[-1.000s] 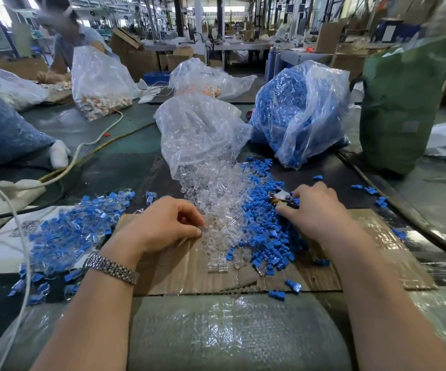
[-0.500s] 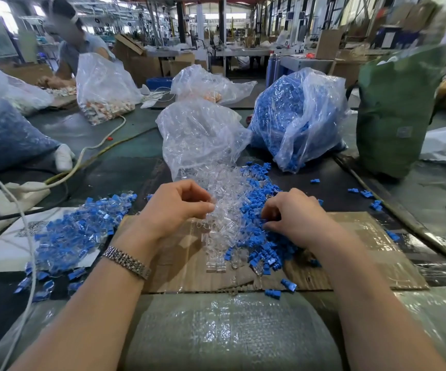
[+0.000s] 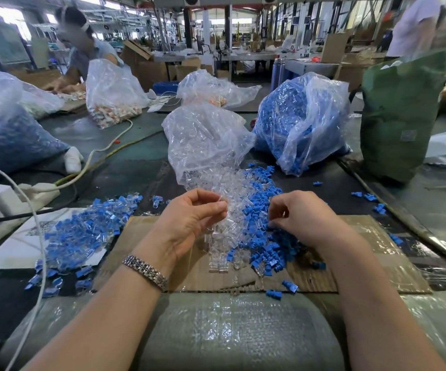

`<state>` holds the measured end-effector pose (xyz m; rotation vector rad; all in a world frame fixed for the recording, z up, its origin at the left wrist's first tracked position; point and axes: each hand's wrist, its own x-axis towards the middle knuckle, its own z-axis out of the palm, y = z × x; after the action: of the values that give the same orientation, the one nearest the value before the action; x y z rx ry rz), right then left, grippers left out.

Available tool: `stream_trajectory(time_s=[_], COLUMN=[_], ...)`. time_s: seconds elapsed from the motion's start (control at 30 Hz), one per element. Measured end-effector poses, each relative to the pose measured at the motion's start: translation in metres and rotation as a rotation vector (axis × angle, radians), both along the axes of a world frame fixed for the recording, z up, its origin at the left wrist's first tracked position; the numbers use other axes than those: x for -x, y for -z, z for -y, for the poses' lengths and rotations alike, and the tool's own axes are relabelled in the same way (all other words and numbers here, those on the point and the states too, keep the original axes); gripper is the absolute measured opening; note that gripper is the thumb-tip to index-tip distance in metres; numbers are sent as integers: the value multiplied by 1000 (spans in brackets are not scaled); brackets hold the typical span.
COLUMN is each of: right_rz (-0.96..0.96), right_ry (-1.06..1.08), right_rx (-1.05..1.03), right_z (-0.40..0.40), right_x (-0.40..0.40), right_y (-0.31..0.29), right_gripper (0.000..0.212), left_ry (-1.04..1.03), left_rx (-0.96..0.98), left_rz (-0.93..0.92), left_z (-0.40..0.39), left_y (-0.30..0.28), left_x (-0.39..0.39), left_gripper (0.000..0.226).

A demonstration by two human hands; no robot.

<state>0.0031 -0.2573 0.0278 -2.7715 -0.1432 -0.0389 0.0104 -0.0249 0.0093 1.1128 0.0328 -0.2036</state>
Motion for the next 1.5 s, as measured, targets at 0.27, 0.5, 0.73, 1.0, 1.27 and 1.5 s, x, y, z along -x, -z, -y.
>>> stream_trajectory(time_s=[0.27, 0.5, 0.73, 1.0, 1.27, 1.5], right_rz=[-12, 100, 319, 322, 355, 264], right_ry=[-85, -50, -87, -317, -359, -299], right_rx=[97, 125, -463, -622, -533, -655], right_z=[-12, -11, -14, -43, -45, -37], right_x=[-4, -7, -1, 7, 5, 7], right_y=[5, 9, 3, 2, 3, 0], right_gripper=[12, 5, 3, 2, 2, 11], left_ry=[14, 63, 94, 138, 142, 173], left_rx=[102, 68, -88, -188, -195, -86], left_rz=[19, 2, 69, 198, 248, 167], left_z=[-8, -5, -4, 0, 0, -3], left_y=[9, 6, 4, 4, 3, 4], left_x=[-7, -2, 4, 8, 12, 9], left_gripper=[29, 29, 33, 21, 23, 25])
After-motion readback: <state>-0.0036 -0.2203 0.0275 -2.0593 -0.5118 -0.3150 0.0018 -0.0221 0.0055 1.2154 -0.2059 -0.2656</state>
